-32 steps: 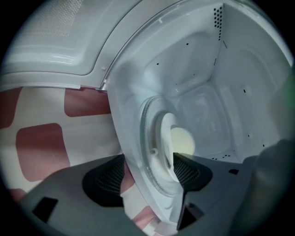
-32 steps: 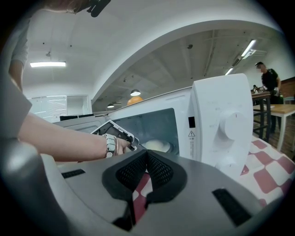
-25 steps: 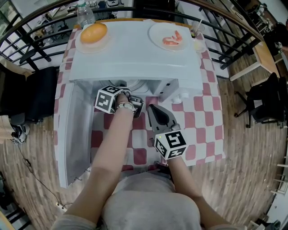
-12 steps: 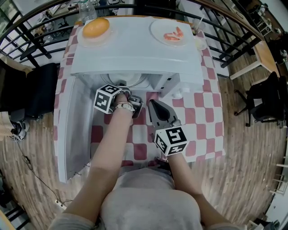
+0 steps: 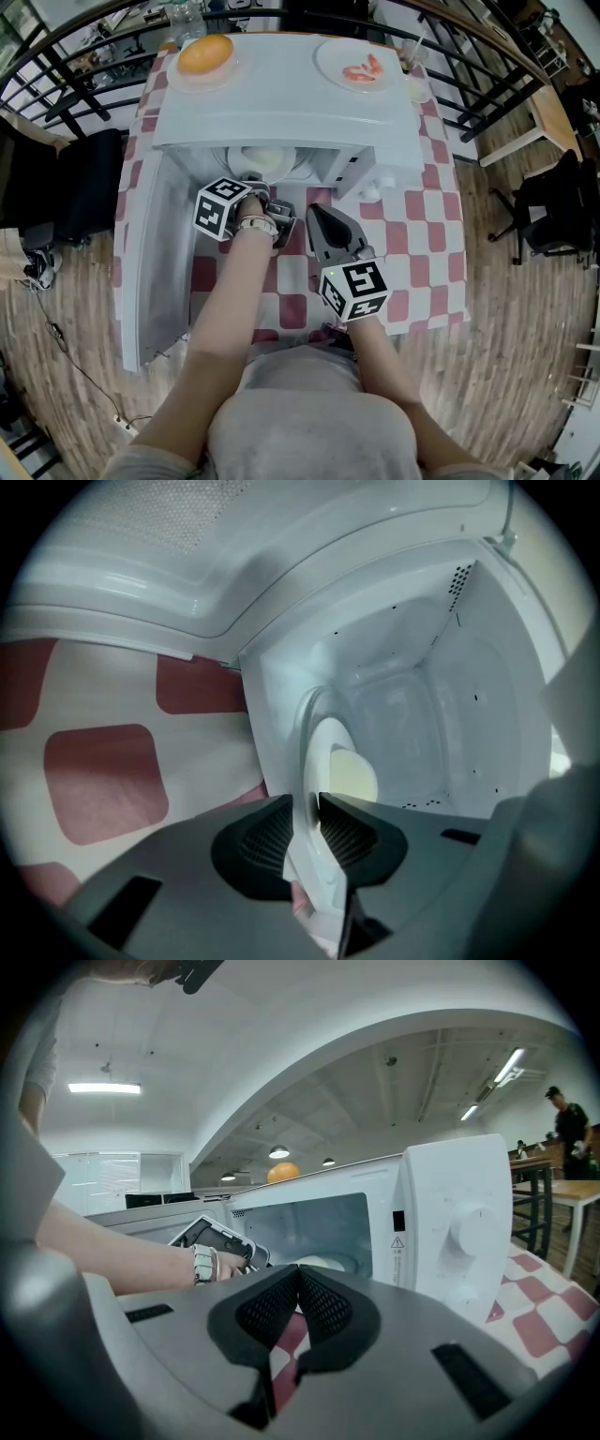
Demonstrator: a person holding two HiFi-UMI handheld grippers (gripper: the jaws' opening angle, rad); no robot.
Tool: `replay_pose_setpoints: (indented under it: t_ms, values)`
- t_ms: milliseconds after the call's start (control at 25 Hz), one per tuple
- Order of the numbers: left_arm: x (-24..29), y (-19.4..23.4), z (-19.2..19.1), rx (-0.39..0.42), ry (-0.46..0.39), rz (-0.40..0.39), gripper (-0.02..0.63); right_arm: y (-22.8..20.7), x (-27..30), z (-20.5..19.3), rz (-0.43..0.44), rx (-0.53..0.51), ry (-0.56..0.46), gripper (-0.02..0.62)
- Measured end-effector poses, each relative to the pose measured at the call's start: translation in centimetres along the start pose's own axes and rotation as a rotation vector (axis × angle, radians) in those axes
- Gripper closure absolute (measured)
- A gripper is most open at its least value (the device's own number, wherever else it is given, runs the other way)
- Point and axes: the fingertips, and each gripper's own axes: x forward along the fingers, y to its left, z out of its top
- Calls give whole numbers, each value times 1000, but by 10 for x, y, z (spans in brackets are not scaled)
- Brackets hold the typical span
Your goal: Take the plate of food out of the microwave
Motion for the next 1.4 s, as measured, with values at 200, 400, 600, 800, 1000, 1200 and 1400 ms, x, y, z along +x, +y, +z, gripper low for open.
replay_pose_setpoints:
  t_ms: [200, 400, 600, 800, 1000, 1200, 1400]
  values:
    - [-2, -1, 0, -38, 13, -22, 532, 1, -1, 1, -2, 0, -5, 571]
    - [-4, -5, 1, -51, 23, -50, 568, -3, -2, 3, -11, 11, -17, 571]
    - [-10, -20, 4, -12, 10, -114, 585, -3, -4, 4, -16, 15, -20, 571]
    - [-13, -28, 6, -20, 7, -191, 591, -2, -5, 5, -17, 14, -29, 571]
    - [-16, -26, 1, -35, 23, -264, 591, -3, -6, 9, -21, 15, -41, 571]
    - [-26, -30, -2, -17, 30, -330, 591, -1, -9, 13, -28, 11, -46, 571]
    - [-38, -29, -6, 3, 42, -354, 591, 5, -12, 19, -34, 2, -62, 571]
